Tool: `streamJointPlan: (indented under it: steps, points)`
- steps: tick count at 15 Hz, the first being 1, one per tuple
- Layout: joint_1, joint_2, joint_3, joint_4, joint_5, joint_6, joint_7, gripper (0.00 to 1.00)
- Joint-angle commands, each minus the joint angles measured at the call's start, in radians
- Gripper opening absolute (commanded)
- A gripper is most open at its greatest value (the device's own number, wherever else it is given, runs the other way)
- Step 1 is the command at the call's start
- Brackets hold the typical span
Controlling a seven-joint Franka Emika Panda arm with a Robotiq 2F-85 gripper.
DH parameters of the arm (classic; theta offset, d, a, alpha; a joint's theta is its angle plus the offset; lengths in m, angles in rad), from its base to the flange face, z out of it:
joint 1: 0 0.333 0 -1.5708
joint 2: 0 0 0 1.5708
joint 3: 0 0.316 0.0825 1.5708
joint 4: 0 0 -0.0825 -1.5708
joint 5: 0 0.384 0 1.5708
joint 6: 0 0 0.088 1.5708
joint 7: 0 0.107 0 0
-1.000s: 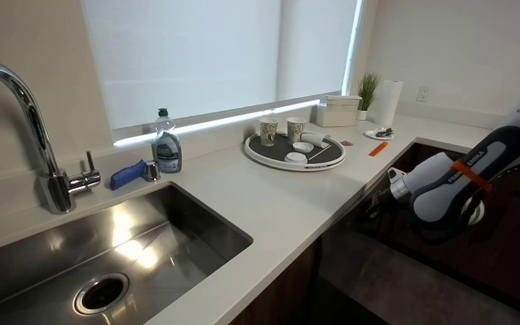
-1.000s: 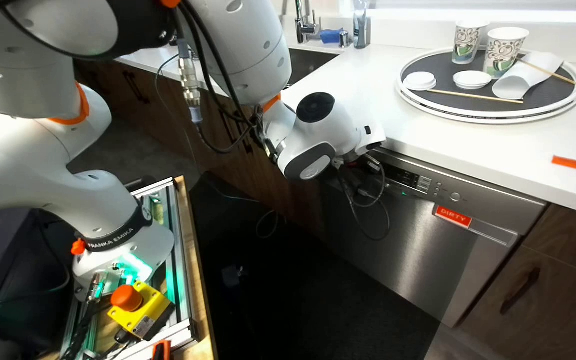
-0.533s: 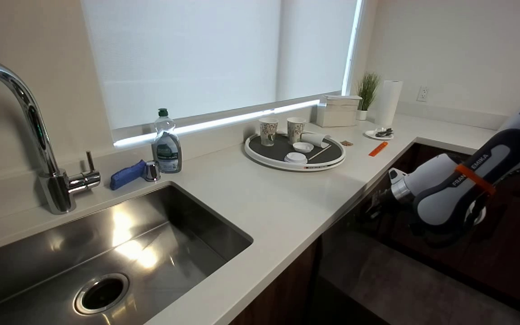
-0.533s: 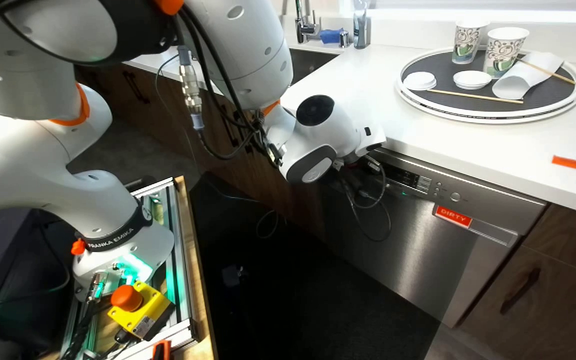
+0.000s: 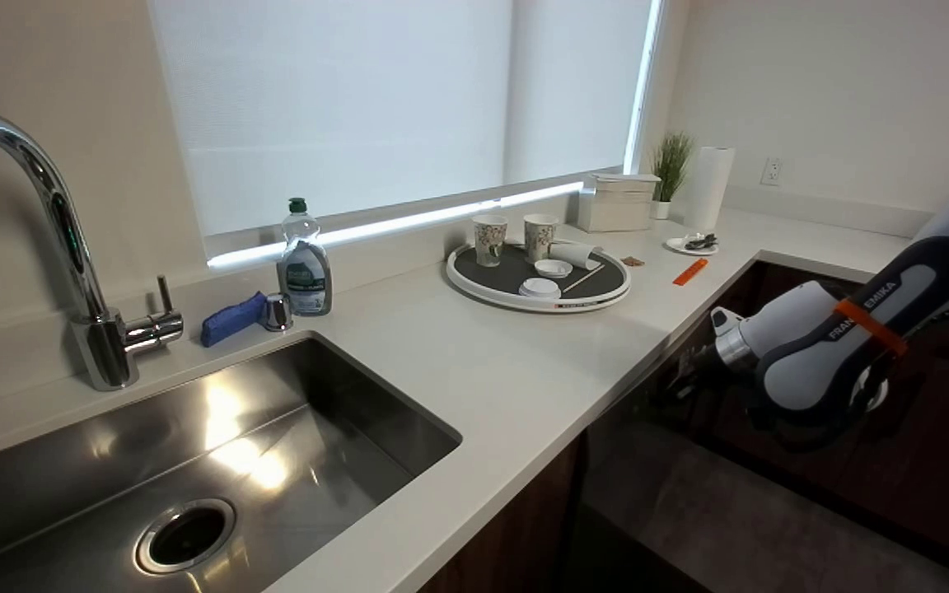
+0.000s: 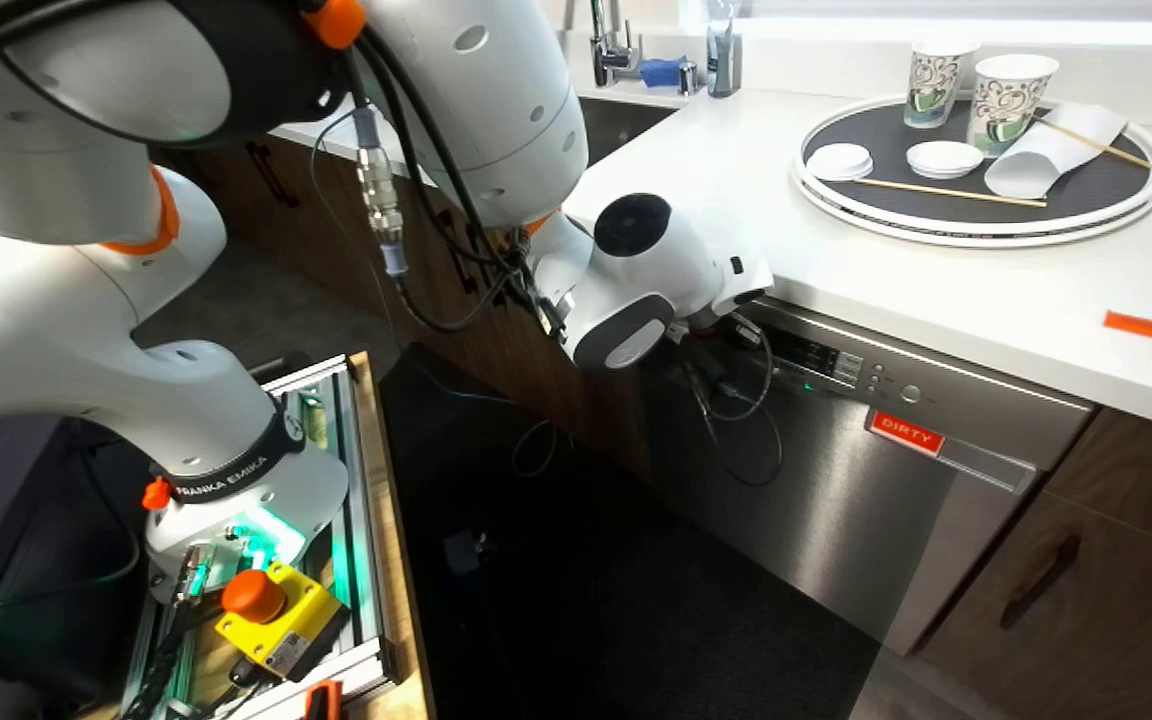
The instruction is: Press the buttons on the dishwasher.
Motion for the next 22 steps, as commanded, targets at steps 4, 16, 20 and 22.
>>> streamJointPlan:
  steps: [4,16,20,22]
  points:
    - [-0.095,0.044,0.107,0.024,-0.015,-0.049,0.014,0.00]
    - [-0.113,-0.016,0.160,0.002,0.075,-0.276,0.028,0.00]
    - [-0.116,-0.053,0.179,-0.012,0.160,-0.372,0.018,0.00]
    - [-0.104,-0.086,0.177,-0.019,0.216,-0.436,0.012,0.00]
